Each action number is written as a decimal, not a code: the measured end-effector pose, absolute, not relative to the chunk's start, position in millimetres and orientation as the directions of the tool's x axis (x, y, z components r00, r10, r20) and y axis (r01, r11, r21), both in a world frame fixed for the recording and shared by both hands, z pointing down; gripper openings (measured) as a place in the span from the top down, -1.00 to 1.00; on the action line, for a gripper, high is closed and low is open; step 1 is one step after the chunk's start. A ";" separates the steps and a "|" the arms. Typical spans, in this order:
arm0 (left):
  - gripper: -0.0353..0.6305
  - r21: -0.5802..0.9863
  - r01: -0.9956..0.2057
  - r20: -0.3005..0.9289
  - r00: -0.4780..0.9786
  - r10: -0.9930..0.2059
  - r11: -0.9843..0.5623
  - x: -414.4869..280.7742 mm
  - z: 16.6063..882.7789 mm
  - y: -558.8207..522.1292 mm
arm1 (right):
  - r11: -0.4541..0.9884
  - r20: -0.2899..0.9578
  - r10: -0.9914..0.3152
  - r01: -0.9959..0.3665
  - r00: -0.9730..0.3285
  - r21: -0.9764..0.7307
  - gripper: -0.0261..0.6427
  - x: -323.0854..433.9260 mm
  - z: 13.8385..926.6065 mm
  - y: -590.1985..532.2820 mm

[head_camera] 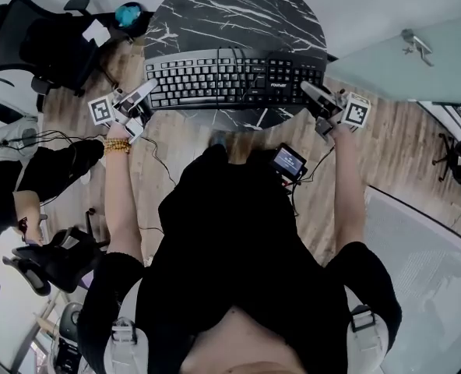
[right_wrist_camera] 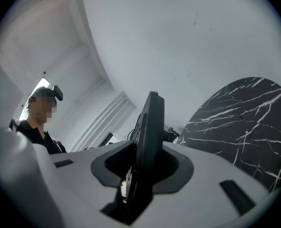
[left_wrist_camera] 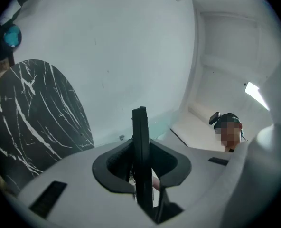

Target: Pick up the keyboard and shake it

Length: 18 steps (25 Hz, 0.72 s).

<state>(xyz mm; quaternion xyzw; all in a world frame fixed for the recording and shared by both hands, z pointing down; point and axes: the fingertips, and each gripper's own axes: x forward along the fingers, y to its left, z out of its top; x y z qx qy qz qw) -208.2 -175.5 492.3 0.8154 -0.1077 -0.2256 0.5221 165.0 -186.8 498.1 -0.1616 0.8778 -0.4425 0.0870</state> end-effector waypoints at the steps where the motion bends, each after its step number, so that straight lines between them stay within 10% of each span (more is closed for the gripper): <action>1: 0.61 0.909 0.047 -0.234 0.880 -0.413 -0.414 -207.6 497.3 -176.1 | 0.534 0.013 -0.362 -0.219 -0.932 -0.817 0.56 164.6 501.0 -188.9; 7: 0.61 0.939 0.009 -0.185 0.855 -0.484 -0.343 -207.2 527.8 -179.6 | 0.425 0.095 -0.362 -0.255 -0.927 -0.869 0.58 158.3 520.3 -188.2; 18: 0.60 0.833 0.092 -0.515 0.492 -0.702 -0.546 -222.8 479.8 -186.0 | 0.412 -0.230 -0.674 -0.100 -0.702 -0.906 0.64 170.2 496.1 -195.9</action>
